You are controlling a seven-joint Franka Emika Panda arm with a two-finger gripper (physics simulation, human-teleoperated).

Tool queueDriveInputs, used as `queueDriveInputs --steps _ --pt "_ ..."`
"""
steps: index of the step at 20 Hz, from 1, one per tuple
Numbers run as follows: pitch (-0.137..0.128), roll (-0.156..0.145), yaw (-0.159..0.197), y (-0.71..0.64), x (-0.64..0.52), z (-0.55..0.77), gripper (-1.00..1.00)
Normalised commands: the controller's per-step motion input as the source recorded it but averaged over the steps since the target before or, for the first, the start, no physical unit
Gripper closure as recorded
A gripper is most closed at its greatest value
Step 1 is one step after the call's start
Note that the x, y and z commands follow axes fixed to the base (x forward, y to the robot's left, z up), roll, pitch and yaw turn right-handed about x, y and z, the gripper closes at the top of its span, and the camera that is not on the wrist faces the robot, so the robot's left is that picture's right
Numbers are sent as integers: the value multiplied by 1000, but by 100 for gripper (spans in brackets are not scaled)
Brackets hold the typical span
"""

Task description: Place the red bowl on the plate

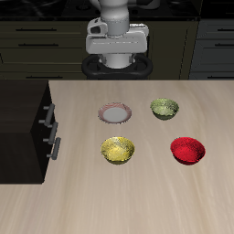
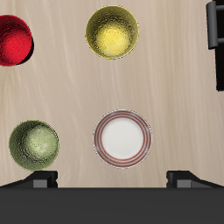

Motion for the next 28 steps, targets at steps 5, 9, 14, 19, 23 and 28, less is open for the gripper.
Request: queueDriveInputs --steps 5,9,14,19,23,28 --pt "4 -6 6 69 229 -13 -100" --pt "10 22 -3 123 301 -10 -100" --pt "5 16 -10 162 334 42 -100" --pt "-17 9 8 202 268 25 -100" --pt "-5 12 -12 171 229 69 -100" --pt "6 -1 -24 37 291 102 -100"
